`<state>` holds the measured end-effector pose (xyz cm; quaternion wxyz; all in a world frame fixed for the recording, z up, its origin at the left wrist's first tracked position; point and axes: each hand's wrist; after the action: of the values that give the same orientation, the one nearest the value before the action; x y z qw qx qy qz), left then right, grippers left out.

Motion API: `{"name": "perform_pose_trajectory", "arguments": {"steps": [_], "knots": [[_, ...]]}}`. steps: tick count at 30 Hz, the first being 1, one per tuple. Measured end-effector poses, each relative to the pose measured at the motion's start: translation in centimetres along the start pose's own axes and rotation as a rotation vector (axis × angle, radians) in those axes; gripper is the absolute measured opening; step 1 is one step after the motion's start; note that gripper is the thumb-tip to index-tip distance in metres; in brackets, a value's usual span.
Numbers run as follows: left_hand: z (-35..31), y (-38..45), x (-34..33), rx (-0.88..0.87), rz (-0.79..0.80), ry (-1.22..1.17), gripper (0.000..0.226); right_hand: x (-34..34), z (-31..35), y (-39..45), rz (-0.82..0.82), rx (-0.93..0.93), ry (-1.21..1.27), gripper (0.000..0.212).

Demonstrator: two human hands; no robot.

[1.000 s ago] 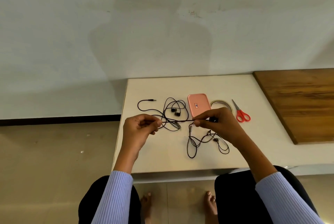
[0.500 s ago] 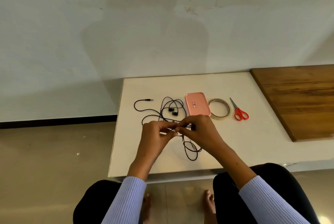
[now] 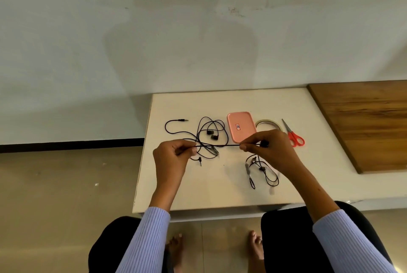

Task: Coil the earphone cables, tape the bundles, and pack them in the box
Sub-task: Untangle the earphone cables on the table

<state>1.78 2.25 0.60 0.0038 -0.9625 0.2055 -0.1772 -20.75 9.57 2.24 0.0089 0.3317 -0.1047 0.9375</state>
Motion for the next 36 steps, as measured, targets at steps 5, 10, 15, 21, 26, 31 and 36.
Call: {"name": "perform_pose_trajectory", "arguments": {"steps": [5, 10, 15, 21, 26, 31, 36], "knots": [[0.1, -0.1, -0.7, 0.075, 0.163, 0.169, 0.037, -0.7, -0.1, 0.1, -0.026, -0.01, -0.055, 0.004], [-1.1, -0.7, -1.8, -0.042, 0.244, 0.24, 0.057, -2.3, 0.6, 0.8, 0.016, 0.03, -0.126, 0.007], [-1.5, -0.4, -2.5, -0.174, 0.271, 0.186, 0.021, -3.5, 1.3, 1.2, 0.058, 0.103, -0.067, 0.009], [-0.7, 0.4, -0.6, -0.111, 0.059, 0.086, 0.01, -1.7, 0.9, 1.2, 0.032, 0.091, 0.04, 0.007], [-0.1, 0.2, 0.1, -0.034, 0.0, 0.058, 0.012, -0.4, -0.2, 1.2, -0.043, 0.044, 0.014, 0.004], [0.5, 0.0, -0.8, 0.026, 0.128, 0.364, 0.041, -1.3, -0.3, 1.5, -0.159, 0.054, -0.031, 0.002], [-0.6, -0.4, -2.1, -0.091, 0.145, 0.459, 0.052, -2.6, 0.6, 1.5, -0.119, 0.123, -0.199, 0.006]]}}
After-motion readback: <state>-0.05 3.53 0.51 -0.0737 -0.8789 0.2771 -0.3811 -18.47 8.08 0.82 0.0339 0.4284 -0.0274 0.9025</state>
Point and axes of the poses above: each hand's wrist, its own y-axis towards the middle knuckle, its own x-axis out of the back of the hand, z = x × y, and after that the axes turned 15 degrees about z, right-handed
